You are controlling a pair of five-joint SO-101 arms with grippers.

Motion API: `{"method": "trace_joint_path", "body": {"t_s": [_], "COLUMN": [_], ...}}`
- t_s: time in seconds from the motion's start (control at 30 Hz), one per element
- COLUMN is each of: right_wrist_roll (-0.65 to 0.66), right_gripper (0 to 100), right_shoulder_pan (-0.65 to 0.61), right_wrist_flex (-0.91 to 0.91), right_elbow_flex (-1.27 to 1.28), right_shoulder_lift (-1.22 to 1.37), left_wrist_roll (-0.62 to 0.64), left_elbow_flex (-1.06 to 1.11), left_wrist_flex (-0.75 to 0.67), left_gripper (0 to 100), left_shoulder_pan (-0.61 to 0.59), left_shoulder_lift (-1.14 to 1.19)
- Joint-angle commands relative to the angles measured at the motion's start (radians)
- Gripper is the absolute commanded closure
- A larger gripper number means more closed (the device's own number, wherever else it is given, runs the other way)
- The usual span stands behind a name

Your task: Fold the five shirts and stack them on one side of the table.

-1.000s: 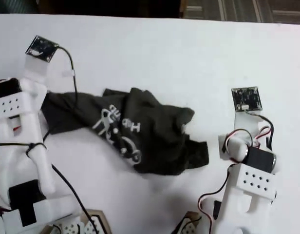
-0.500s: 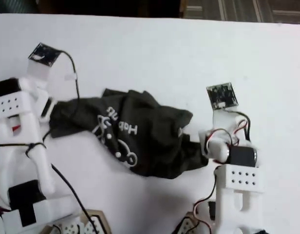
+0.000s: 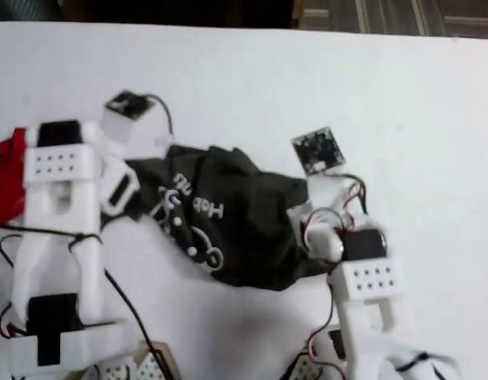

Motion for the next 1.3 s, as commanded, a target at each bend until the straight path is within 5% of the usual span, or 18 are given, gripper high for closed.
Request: {"method": "trace_joint_path", "body": {"t_s": [0.0, 0.47, 0.93, 1.27], "right_wrist_roll": [-0.051, -0.138, -0.186, -0.184], "right_gripper": [66.3, 61.5, 61.6, 61.6], "right_shoulder_pan": [-0.008, -0.015, 0.002, 0.228], "right_wrist_flex": [-0.064, 0.018, 0.199, 0.285], "right_elbow_flex": [-0.037, -0.46, -0.672, -0.701], "right_shoulder_lift": [0.136, 0.711, 0.929, 0.716], "left_wrist_roll": [0.011, 0.009, 0.012, 0.18], "left_elbow_flex": [0.085, 0.202, 0.17, -0.067], "left_wrist_flex": [-0.08, -0.118, -0.153, -0.152], "left_gripper": [77, 77, 77, 76], "left_shoulder_pan": [0.002, -0.011, 0.002, 0.276], "left_shoulder_lift": [-0.014, -0.015, -0.015, -0.005]}}
